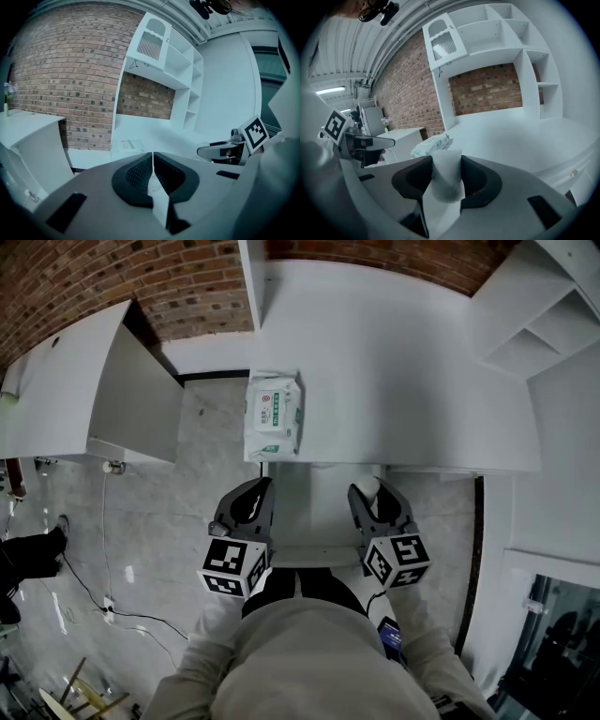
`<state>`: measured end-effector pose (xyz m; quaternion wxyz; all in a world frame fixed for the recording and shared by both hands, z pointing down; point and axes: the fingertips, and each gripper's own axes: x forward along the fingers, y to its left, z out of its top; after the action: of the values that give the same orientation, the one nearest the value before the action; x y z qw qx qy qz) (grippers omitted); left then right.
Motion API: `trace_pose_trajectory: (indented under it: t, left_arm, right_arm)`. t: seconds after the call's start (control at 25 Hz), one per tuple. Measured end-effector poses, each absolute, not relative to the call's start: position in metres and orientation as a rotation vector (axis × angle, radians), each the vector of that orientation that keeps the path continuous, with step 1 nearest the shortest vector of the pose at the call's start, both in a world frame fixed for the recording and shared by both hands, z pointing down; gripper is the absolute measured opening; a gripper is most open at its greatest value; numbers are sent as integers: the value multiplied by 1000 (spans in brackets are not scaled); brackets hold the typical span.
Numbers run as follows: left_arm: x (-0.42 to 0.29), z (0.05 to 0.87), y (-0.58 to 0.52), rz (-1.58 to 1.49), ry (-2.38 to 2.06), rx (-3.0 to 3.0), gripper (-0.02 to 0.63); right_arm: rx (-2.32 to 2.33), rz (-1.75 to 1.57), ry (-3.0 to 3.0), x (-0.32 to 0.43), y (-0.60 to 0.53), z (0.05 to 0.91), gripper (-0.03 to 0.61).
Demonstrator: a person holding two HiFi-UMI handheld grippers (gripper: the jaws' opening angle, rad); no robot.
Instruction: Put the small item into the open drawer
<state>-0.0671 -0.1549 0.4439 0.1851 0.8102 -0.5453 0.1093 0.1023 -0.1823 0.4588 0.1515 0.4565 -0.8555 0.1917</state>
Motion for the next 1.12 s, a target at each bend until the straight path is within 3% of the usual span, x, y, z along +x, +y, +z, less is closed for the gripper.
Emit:
trace_pose_trajectory:
  t: [1.12]
  left_arm:
    - [-98,480,-131,380,-1705,2012,25]
  right_arm:
    - [572,532,-2095,47,-156,668,198]
